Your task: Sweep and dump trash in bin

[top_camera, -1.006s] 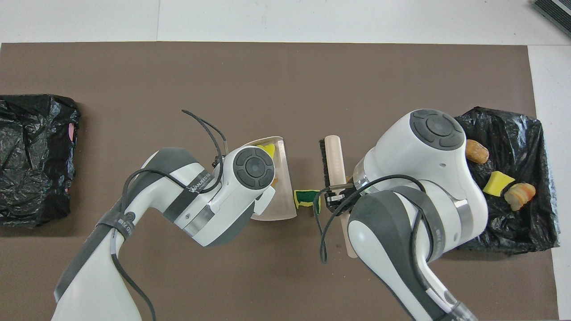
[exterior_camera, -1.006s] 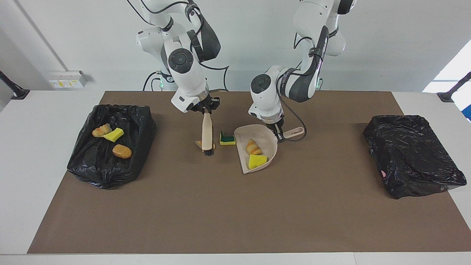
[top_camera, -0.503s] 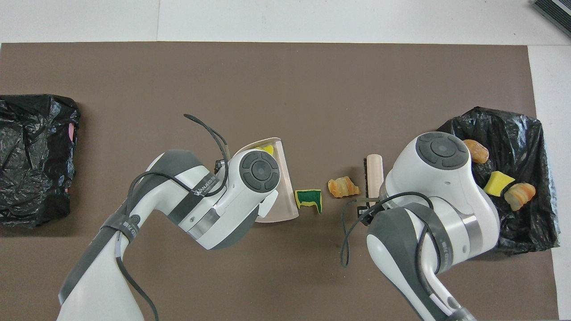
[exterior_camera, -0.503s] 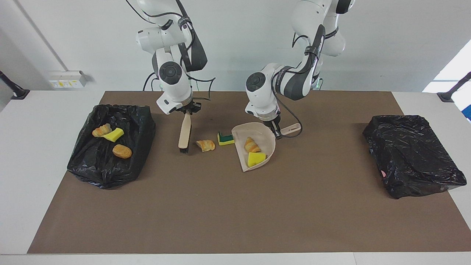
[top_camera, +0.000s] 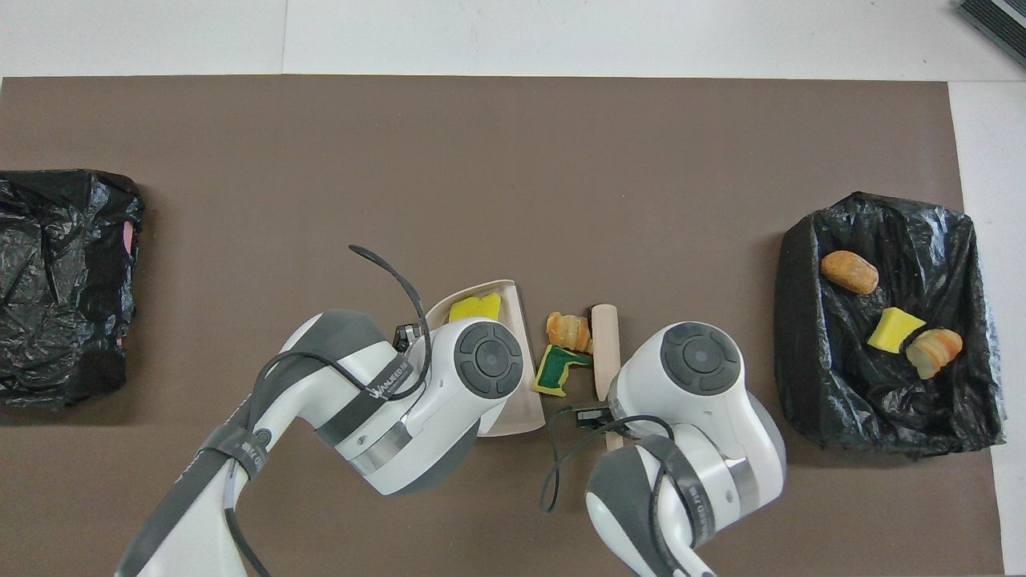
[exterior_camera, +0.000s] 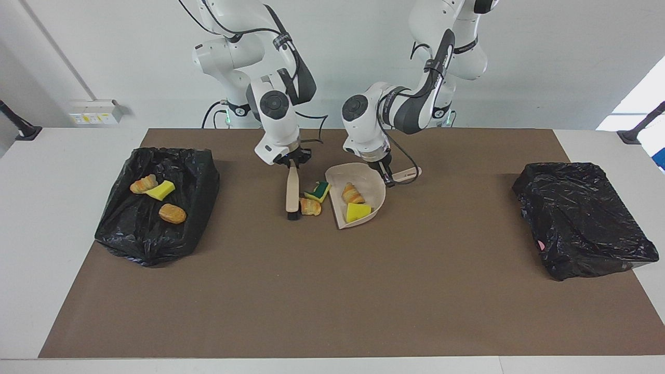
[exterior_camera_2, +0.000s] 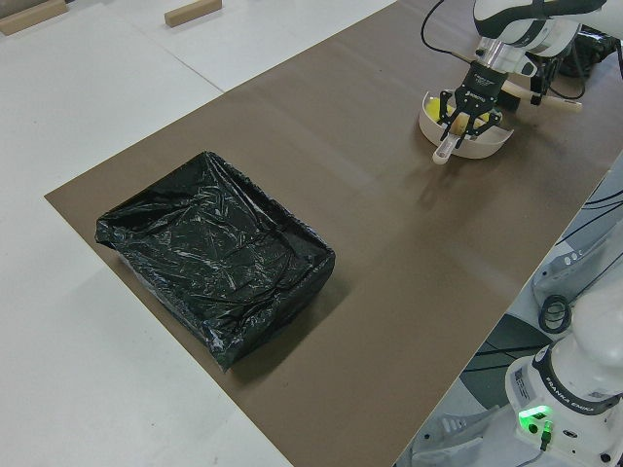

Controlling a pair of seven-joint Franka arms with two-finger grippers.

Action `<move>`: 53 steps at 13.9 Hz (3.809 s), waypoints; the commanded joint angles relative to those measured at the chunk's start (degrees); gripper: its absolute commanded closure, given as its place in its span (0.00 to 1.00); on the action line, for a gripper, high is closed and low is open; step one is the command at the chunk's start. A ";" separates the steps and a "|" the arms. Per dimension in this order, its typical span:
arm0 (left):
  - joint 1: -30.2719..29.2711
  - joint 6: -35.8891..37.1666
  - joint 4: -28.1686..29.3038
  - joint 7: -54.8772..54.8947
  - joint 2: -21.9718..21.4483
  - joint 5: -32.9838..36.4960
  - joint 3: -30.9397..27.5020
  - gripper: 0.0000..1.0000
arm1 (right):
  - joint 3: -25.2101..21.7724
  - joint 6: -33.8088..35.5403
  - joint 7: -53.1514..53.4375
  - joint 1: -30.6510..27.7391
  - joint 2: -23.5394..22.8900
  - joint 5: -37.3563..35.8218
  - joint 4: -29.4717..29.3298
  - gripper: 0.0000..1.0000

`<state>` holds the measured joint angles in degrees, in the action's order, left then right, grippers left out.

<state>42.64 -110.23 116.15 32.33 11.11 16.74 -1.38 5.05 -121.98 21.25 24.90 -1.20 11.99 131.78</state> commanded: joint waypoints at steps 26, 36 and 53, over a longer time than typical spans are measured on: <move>-2.99 -0.34 2.50 1.67 -6.61 3.56 -0.90 1.00 | -0.13 17.21 -3.06 -2.32 5.94 0.84 -7.59 1.00; -17.48 2.48 1.45 13.18 -13.65 5.23 -0.90 1.00 | 0.40 12.91 8.62 6.02 3.40 -0.57 -7.85 1.00; -68.74 -13.87 -23.85 65.03 -0.48 5.93 -0.99 1.00 | 0.75 6.24 25.25 24.66 -7.15 2.25 -12.42 1.00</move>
<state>-24.90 -124.21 98.43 93.54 6.41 22.40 -3.27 5.69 -114.17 46.71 48.54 -7.05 13.16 120.20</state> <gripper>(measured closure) 0.665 0.749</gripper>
